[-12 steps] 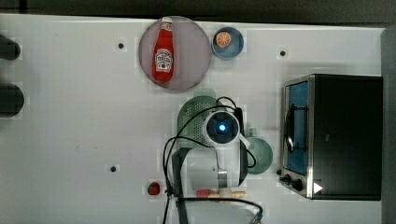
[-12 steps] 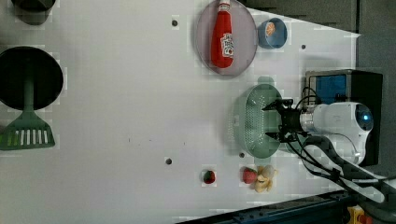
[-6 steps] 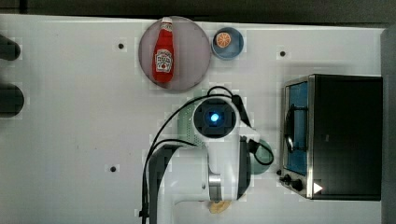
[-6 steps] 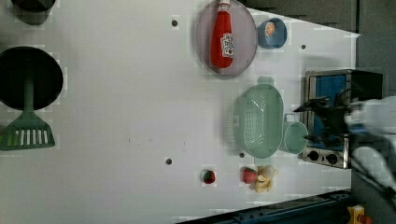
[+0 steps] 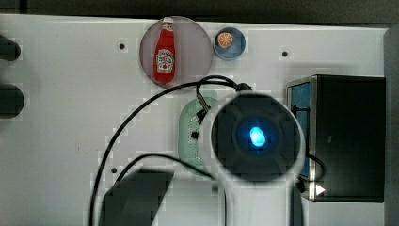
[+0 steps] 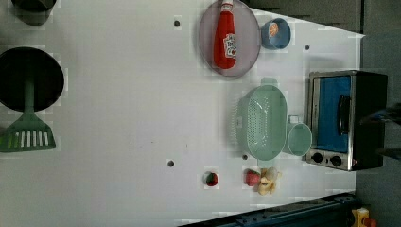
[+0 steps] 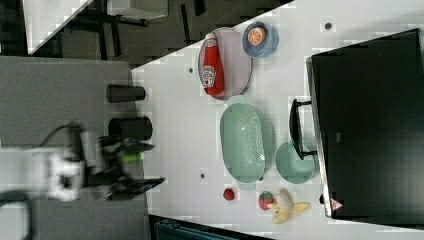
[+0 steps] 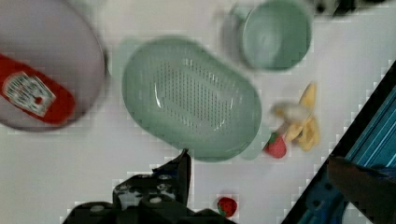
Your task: Drag strainer left to right.
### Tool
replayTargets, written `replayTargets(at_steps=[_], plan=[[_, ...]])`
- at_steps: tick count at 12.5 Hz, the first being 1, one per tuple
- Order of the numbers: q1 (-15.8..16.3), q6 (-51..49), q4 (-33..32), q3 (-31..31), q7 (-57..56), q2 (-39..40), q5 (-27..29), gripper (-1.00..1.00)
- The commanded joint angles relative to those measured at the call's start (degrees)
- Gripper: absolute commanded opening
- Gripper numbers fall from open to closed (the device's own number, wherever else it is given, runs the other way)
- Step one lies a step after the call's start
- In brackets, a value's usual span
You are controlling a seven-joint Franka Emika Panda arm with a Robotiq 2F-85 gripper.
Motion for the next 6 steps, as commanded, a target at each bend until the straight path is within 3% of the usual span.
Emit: replayTargets(at_steps=[1, 6], plan=[[-0.94, -5.66, 3.92, -0.07, -6.13, -1.32, 0.12, 1.00], [-0.94, -5.88, 5.53, -1.14, -8.64, -1.25, 0.25, 1.00]])
